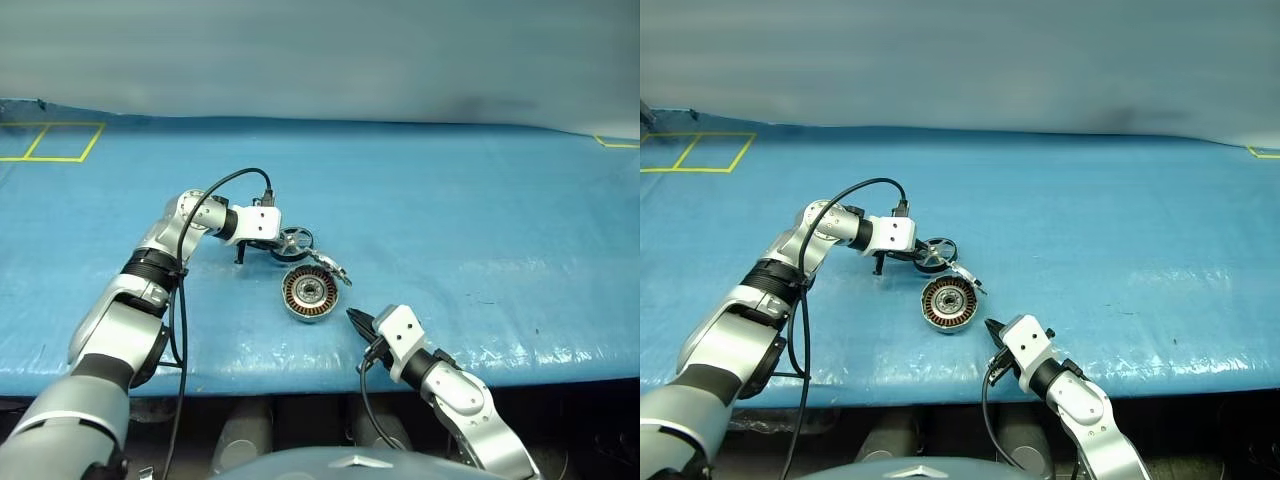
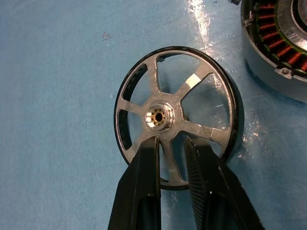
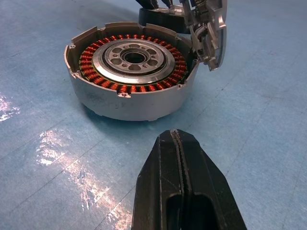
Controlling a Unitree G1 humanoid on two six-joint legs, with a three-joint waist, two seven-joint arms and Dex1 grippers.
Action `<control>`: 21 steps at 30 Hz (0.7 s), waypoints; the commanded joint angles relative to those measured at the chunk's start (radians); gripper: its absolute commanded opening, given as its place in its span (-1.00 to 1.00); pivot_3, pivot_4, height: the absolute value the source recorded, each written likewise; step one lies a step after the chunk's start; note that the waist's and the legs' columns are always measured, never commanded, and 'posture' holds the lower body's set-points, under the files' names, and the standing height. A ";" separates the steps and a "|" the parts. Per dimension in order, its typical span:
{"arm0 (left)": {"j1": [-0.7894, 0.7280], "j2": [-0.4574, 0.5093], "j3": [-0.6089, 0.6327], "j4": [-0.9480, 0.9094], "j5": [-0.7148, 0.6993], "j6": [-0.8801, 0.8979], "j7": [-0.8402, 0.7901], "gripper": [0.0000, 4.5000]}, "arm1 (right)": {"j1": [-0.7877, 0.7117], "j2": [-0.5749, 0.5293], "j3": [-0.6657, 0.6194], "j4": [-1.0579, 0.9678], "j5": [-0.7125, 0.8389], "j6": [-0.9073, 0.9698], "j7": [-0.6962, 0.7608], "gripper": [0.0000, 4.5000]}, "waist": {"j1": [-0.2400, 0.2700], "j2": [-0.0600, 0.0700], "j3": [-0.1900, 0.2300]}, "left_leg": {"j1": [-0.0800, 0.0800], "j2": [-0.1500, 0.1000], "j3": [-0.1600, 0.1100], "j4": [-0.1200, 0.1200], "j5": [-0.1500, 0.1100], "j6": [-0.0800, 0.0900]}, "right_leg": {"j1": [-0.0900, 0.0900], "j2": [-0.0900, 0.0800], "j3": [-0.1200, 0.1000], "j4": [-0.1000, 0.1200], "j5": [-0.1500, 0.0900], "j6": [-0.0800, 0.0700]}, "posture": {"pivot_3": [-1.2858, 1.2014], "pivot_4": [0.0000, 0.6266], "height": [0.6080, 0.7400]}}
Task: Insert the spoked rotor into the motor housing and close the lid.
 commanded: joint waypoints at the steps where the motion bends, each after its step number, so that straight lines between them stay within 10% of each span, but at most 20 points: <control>1: -0.036 0.001 0.012 -0.002 -0.005 -0.010 -0.006 -0.47 | -0.003 0.004 -0.007 -0.024 0.008 -0.001 0.000 -1.00 | 0.000 0.000 0.000 | 0.000 0.000 0.000 0.000 0.000 0.000 | 0.000 0.000 0.000 0.000 0.000 0.000 | 0.03 -0.52 1.00; 8: -0.052 0.001 0.014 0.002 -0.001 -0.020 0.003 0.48 | -0.007 0.006 -0.006 -0.022 0.008 0.000 0.000 -1.00 | 0.000 0.000 0.000 | 0.000 0.000 0.000 0.000 0.001 0.001 | 0.000 0.000 0.000 0.001 0.000 0.000 | 0.03 -0.52 1.00; 21: -0.078 -0.022 -0.013 0.071 0.022 -0.021 -0.018 0.48 | -0.005 0.009 -0.006 -0.022 0.004 0.001 -0.006 -1.00 | 0.000 0.000 0.000 | -0.001 0.000 0.000 0.000 0.001 0.001 | 0.000 0.000 0.000 0.000 0.000 0.000 | 0.03 -0.52 1.00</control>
